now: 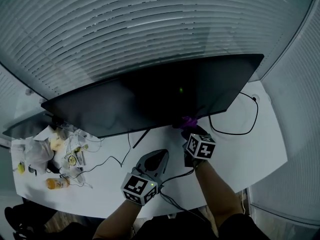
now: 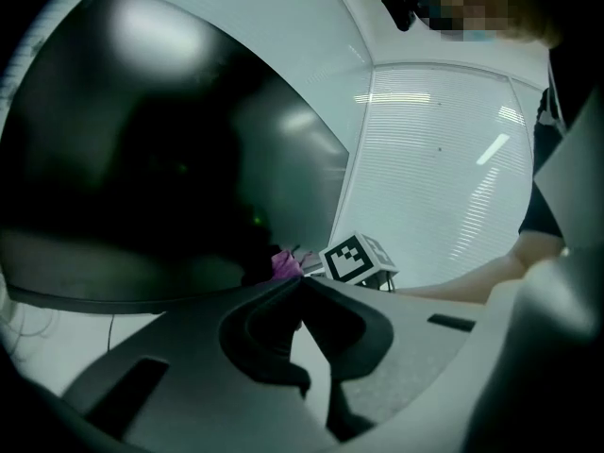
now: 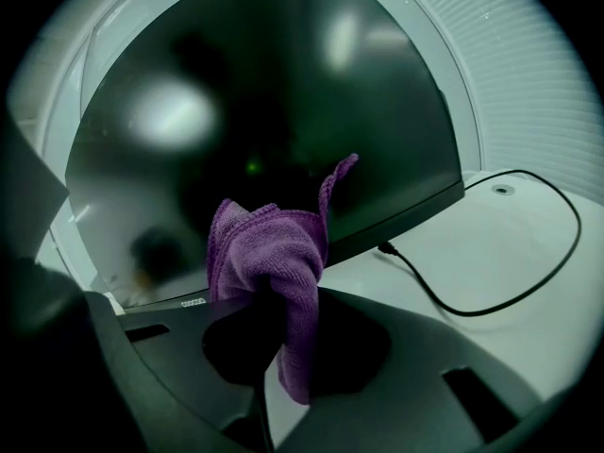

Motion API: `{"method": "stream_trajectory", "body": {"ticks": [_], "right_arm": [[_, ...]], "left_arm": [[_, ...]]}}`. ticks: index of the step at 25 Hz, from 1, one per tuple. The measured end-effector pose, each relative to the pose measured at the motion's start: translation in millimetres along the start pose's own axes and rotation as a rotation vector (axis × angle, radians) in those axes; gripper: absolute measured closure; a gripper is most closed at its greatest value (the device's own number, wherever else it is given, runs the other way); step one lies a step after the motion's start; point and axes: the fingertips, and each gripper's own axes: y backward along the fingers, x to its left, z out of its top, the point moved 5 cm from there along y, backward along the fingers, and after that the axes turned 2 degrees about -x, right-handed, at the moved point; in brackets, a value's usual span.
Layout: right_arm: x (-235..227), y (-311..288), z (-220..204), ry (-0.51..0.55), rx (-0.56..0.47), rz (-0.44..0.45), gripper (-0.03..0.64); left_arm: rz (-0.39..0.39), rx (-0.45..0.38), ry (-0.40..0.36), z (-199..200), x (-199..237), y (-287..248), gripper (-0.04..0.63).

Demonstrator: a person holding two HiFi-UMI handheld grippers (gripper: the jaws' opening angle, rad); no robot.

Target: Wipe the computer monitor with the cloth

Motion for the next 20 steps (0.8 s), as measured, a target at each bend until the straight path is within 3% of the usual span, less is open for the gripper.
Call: {"method": "stream_trajectory", "body": {"ticks": [10,20], "right_arm": [[-78,27,32,-0.034,-0.062,-0.11,0.549],[-146,31,54,-0.065,-0.072,-0.211,0.549]], "left_arm": [[-0.129,0.027,-0.04,7,-38,-59,0.592],[-0.218,0.062,-0.027,10,-54,-116,0.592]]}}
